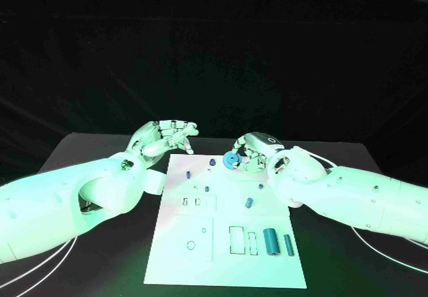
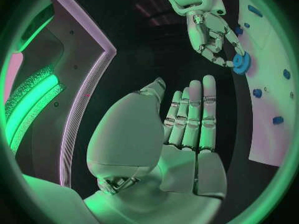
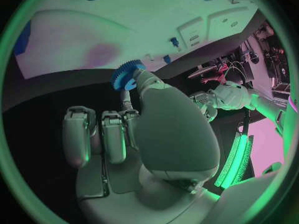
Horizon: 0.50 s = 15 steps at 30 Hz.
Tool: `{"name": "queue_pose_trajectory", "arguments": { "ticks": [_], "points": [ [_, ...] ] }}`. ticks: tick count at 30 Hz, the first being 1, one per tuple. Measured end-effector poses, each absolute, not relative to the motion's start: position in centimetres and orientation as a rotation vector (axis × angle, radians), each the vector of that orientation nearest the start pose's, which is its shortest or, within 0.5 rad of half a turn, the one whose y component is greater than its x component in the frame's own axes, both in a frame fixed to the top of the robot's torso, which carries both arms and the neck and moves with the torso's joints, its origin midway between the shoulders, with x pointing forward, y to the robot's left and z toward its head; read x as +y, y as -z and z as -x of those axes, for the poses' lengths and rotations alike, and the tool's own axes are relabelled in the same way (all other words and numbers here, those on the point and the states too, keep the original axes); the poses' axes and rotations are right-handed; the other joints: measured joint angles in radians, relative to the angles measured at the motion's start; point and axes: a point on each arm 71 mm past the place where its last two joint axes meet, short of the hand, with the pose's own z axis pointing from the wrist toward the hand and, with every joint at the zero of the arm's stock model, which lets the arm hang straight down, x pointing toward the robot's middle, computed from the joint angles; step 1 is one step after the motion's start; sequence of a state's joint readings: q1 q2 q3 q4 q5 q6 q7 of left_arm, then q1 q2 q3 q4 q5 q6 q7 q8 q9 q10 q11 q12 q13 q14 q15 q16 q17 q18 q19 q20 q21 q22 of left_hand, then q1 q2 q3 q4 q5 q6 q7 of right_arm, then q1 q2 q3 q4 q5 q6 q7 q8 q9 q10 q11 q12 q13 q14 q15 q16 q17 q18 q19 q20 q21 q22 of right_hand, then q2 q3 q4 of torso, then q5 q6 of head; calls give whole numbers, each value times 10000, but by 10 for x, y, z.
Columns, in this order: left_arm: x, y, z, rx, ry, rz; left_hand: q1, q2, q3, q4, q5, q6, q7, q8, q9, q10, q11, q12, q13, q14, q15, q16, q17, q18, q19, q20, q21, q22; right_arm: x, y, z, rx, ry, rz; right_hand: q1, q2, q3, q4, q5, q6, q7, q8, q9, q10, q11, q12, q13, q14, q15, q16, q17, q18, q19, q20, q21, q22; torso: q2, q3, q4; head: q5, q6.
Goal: Assemble the parts on the task board
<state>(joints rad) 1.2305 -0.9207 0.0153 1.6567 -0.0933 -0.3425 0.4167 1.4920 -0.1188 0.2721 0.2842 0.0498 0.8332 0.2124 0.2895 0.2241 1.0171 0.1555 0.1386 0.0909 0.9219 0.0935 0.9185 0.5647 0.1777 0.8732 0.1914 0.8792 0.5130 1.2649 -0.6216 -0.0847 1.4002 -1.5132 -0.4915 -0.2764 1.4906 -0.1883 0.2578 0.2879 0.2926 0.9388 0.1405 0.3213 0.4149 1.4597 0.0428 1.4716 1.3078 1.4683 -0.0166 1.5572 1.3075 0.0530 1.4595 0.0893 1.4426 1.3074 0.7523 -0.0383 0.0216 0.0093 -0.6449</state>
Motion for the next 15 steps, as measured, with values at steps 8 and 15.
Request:
{"name": "queue_pose_trajectory", "arguments": {
  "ticks": [8, 15],
  "points": [
    [207, 129, -475, 13478, 16158, 9488, 0, 0, 0, 0, 0, 0, 0, 1, 3, 0, 0, 0, 11, 0, 0, 17, 0, 0, 2, -2, 21, 28, -97, 166, -511, 14799, -6154, 1383, -107, -1, 49, 3, -2, 14, -15, -7, 3, 0, 0, 0, -1, 0, 0, 0, -1, 1, -1, 1, 0, -1, 12, -6, 12, 32, -20],
    [205, 129, -475, 13503, 16195, 9481, 0, 0, 0, 0, 0, 0, 0, 0, 2, 0, 0, 0, 11, 0, 0, 17, 0, 0, 2, -2, 21, 27, -80, 176, -514, 14893, -6145, 1496, -120, -13, 80, -22, -9, 25, -28, -26, 5, -1, 1, 0, -1, 0, 1, 0, -1, 2, 33, -33, -1, 5, 21, -12, 30, 21, -29]
  ]
}}
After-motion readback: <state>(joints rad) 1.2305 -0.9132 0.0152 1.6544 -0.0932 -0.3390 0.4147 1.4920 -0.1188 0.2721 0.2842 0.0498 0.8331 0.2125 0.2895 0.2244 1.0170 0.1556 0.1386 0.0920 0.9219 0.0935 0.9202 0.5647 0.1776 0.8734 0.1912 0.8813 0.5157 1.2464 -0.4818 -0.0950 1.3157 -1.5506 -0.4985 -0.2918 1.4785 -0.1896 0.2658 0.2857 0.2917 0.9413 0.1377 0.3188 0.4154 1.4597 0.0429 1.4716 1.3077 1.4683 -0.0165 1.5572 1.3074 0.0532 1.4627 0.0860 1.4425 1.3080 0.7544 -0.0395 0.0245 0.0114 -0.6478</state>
